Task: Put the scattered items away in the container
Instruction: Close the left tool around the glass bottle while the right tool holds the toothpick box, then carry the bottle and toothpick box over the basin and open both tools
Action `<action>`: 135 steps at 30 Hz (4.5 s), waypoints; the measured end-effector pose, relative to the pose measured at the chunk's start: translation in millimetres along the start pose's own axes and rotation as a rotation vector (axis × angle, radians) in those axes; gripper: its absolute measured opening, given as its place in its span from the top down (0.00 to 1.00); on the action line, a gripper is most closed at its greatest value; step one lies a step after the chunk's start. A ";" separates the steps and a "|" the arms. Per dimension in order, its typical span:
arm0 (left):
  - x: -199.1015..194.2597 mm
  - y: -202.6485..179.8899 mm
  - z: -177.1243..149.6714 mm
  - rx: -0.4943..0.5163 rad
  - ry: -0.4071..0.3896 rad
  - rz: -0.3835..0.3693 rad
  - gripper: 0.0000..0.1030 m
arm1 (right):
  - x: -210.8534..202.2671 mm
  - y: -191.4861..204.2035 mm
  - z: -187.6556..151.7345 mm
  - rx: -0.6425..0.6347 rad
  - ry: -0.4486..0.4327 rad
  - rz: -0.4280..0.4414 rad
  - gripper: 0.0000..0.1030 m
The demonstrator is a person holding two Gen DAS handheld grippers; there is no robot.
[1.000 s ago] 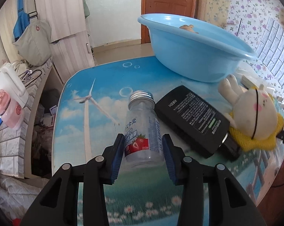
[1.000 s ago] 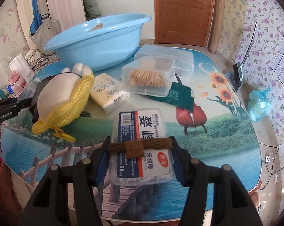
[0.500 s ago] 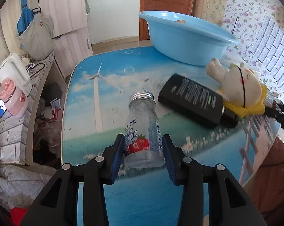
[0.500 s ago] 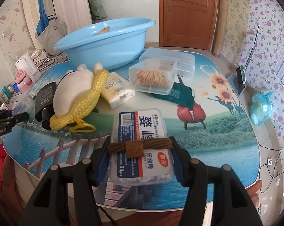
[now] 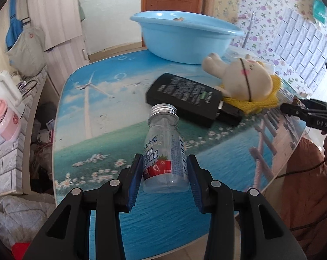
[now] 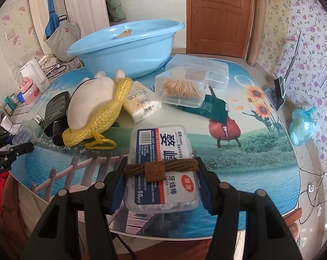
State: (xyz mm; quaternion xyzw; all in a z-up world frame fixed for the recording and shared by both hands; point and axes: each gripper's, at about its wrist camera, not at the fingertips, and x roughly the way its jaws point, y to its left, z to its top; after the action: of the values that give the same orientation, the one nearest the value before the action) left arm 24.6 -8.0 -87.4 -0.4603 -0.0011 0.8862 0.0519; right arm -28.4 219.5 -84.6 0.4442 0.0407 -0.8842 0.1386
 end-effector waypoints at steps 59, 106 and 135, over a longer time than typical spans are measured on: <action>-66.2 -10.4 73.6 -0.045 -0.265 -0.065 0.62 | -64.1 21.3 51.0 -0.041 -0.261 0.104 0.46; 28.7 -30.3 172.0 0.057 -0.230 -0.183 0.53 | 17.2 40.0 138.9 -0.086 -0.213 0.128 0.45; 7.9 -35.8 146.7 0.058 -0.242 -0.193 0.45 | 16.6 51.8 136.2 -0.078 -0.202 0.074 0.31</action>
State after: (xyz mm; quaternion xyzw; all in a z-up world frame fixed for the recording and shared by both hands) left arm -96.4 35.0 -7.5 -0.3463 -0.0259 0.9257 0.1497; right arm -128.7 139.8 -13.2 0.3482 0.0444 -0.9165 0.1917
